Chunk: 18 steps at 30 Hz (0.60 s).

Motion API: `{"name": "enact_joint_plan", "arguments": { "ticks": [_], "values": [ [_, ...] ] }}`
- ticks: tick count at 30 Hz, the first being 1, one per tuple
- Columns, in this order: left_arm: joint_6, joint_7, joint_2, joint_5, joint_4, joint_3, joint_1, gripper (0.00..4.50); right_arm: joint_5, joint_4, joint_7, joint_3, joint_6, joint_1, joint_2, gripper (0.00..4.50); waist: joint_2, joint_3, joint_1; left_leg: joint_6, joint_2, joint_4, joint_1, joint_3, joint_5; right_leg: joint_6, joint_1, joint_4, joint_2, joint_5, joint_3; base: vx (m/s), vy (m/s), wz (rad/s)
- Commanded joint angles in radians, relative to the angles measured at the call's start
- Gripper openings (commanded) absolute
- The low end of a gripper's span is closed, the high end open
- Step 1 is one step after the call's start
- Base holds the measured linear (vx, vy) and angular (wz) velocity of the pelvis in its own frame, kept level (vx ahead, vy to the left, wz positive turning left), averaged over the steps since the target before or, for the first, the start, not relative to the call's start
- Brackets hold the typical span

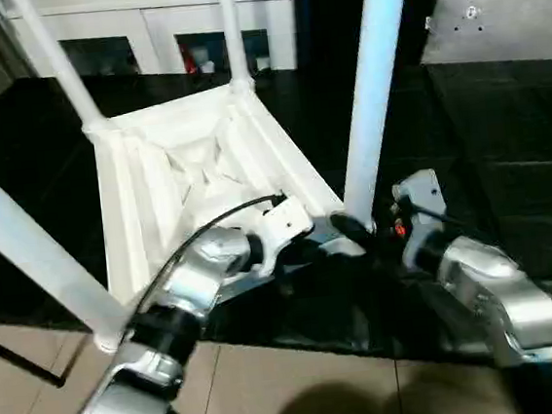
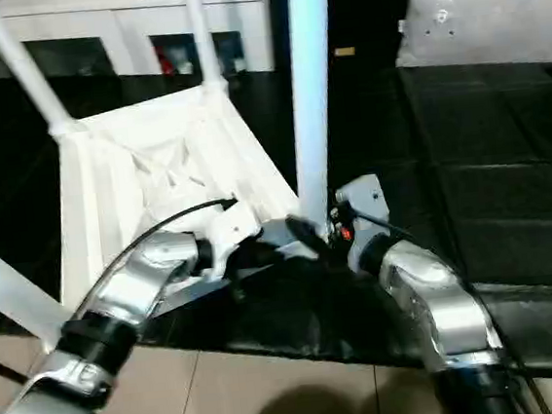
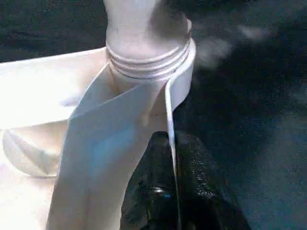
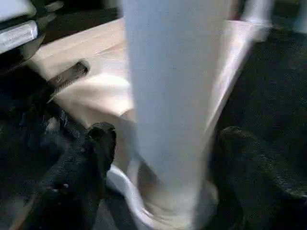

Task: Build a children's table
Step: Rotate leg to tighten

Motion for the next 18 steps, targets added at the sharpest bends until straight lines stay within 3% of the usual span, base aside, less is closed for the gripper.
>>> {"name": "enact_joint_plan", "arguments": {
  "ticks": [1,4,5,6,7,10,11,12,13,15,16,18],
  "values": [
    [-0.072,-0.070,0.016,-0.007,-0.025,-0.024,-0.004,0.00,0.004,0.024,0.104,0.010,-0.060,-0.009,-0.038,4.03,-0.023,-0.068,0.007,0.111,0.037,-0.064,0.004,-0.007,-0.169,-0.154,0.065,-0.068,-0.062,-0.344,0.052,0.000,0.000,0.00],
    [-0.119,-0.157,0.058,-0.012,-0.029,-0.047,-0.002,0.00,0.036,0.057,0.217,0.007,-0.067,-0.025,-0.087,4.03,-0.026,-0.064,0.020,0.094,0.038,-0.066,0.011,-0.006,-0.192,-0.138,0.059,-0.075,-0.065,-0.416,0.053,0.000,0.000,0.00],
    [-0.119,-0.157,0.058,-0.012,-0.029,-0.047,-0.002,0.00,0.036,0.057,0.217,0.007,-0.067,-0.025,-0.087,4.03,-0.028,-0.063,0.020,0.093,0.040,-0.067,0.009,-0.007,-0.190,-0.138,0.060,-0.074,-0.065,-0.412,0.054,0.000,0.000,0.00],
    [-0.135,-0.220,0.083,-0.024,-0.045,-0.062,0.007,0.00,0.058,0.063,0.296,0.021,-0.070,-0.027,-0.114,4.03,-0.037,-0.063,0.022,0.089,0.041,-0.068,0.007,-0.007,-0.192,-0.138,0.060,-0.072,-0.064,-0.408,0.053,0.000,0.000,0.00],
    [-0.135,-0.220,0.083,-0.024,-0.045,-0.062,0.007,0.00,0.058,0.063,0.296,0.021,-0.070,-0.027,-0.114,4.03,-0.035,-0.064,0.028,0.090,0.042,-0.068,0.008,-0.009,-0.192,-0.139,0.062,-0.069,-0.068,-0.413,0.053,0.000,0.000,0.00],
    [-0.144,-0.264,0.099,-0.032,-0.059,-0.073,0.014,0.00,0.065,0.070,0.354,0.039,-0.077,-0.028,-0.134,4.03,-0.035,-0.065,0.037,0.090,0.045,-0.067,0.008,-0.008,-0.180,-0.143,0.060,-0.066,-0.068,-0.398,0.055,0.000,0.000,0.00],
    [-0.155,-0.293,0.110,-0.034,-0.065,-0.083,0.018,0.00,0.071,0.080,0.397,0.057,-0.084,-0.030,-0.150,3.77,-0.035,-0.066,0.039,0.089,0.046,-0.068,0.007,-0.008,-0.175,-0.145,0.060,-0.065,-0.069,-0.390,0.056,0.000,0.000,0.00],
    [-0.186,-0.362,0.135,-0.038,-0.082,-0.110,0.025,0.00,0.090,0.111,0.507,0.101,-0.095,-0.044,-0.186,3.69,-0.040,-0.068,0.045,0.090,0.047,-0.067,0.009,-0.007,-0.165,-0.158,0.059,-0.060,-0.069,-0.363,0.057,0.000,0.000,0.00],
    [-0.193,-0.373,0.138,-0.038,-0.086,-0.114,0.026,0.00,0.096,0.119,0.532,0.110,-0.092,-0.049,-0.190,3.66,-0.042,-0.071,0.048,0.094,0.047,-0.065,0.009,-0.007,-0.164,-0.166,0.060,-0.055,-0.070,-0.350,0.056,0.000,0.000,0.00],
    [-0.193,-0.373,0.138,-0.038,-0.086,-0.114,0.026,0.00,0.096,0.119,0.532,0.110,-0.092,-0.049,-0.190,3.57,-0.038,-0.070,0.053,0.104,0.050,-0.064,0.007,-0.005,-0.141,-0.182,0.058,-0.050,-0.067,-0.307,0.059,0.000,0.000,0.00],
    [-0.198,-0.387,0.136,-0.039,-0.087,-0.119,0.022,0.00,0.097,0.127,0.566,0.127,-0.084,-0.059,-0.193,3.31,-0.041,-0.071,0.057,0.105,0.050,-0.063,0.007,-0.005,-0.134,-0.192,0.059,-0.047,-0.067,-0.287,0.059,0.000,0.000,0.00],
    [-0.209,-0.394,0.127,-0.034,-0.075,-0.123,0.011,0.00,0.089,0.142,0.605,0.151,-0.080,-0.072,-0.190,3.23,-0.036,-0.071,0.064,0.102,0.050,-0.063,0.008,-0.005,-0.138,-0.194,0.058,-0.048,-0.069,-0.291,0.059,0.000,0.000,0.00]
  ]
}}
